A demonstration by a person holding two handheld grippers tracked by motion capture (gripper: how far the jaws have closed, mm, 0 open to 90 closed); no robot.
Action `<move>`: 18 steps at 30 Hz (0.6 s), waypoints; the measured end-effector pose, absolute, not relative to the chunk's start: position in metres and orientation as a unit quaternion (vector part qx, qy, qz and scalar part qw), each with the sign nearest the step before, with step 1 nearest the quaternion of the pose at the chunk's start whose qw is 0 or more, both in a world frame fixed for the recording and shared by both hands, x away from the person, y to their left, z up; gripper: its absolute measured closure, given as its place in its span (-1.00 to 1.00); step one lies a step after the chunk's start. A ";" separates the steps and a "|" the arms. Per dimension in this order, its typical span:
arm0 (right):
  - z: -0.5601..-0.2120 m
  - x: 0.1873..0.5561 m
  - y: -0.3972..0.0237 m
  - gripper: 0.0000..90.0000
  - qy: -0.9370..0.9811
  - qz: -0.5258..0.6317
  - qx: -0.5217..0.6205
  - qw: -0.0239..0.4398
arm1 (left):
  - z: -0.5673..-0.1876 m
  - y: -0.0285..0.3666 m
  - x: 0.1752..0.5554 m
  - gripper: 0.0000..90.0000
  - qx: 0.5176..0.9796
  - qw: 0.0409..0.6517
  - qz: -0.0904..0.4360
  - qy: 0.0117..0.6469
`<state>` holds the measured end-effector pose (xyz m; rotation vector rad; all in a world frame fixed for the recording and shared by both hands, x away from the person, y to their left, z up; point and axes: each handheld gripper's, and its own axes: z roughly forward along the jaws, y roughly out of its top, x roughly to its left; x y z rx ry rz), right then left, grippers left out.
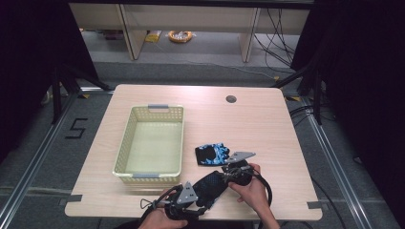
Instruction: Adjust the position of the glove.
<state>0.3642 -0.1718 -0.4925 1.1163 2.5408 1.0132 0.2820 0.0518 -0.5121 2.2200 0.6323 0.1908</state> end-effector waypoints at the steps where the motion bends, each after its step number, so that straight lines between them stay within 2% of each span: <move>1: -0.494 0.366 -0.172 0.44 0.857 0.343 0.371 0.094 | -0.513 0.050 0.282 0.12 0.874 0.404 0.076 0.259; 5: -0.500 0.370 -0.169 0.51 0.855 0.341 0.380 0.090 | -0.515 0.050 0.286 0.20 0.879 0.397 0.076 0.251; 6: -0.500 0.370 -0.169 0.51 0.855 0.341 0.380 0.090 | -0.515 0.050 0.286 0.26 0.879 0.397 0.076 0.251; 8: -0.500 0.370 -0.169 0.63 0.857 0.328 0.391 0.070 | -0.516 0.051 0.288 0.41 0.886 0.388 0.100 0.234; 9: -0.500 0.370 -0.169 0.68 0.856 0.336 0.388 0.062 | -0.516 0.051 0.287 0.47 0.884 0.388 0.095 0.242; 11: -0.502 0.371 -0.171 0.70 0.859 0.345 0.373 0.069 | -0.516 0.052 0.288 0.62 0.885 0.385 0.100 0.242; 12: -0.501 0.370 -0.171 0.76 0.856 0.350 0.375 0.061 | -0.516 0.052 0.287 0.62 0.882 0.392 0.099 0.244; 15: -0.502 0.369 -0.175 0.97 0.846 0.363 0.387 0.053 | -0.515 0.053 0.287 0.81 0.885 0.386 0.110 0.234; 18: -0.499 0.367 -0.177 0.98 0.840 0.377 0.386 0.054 | -0.515 0.054 0.289 0.86 0.885 0.386 0.115 0.235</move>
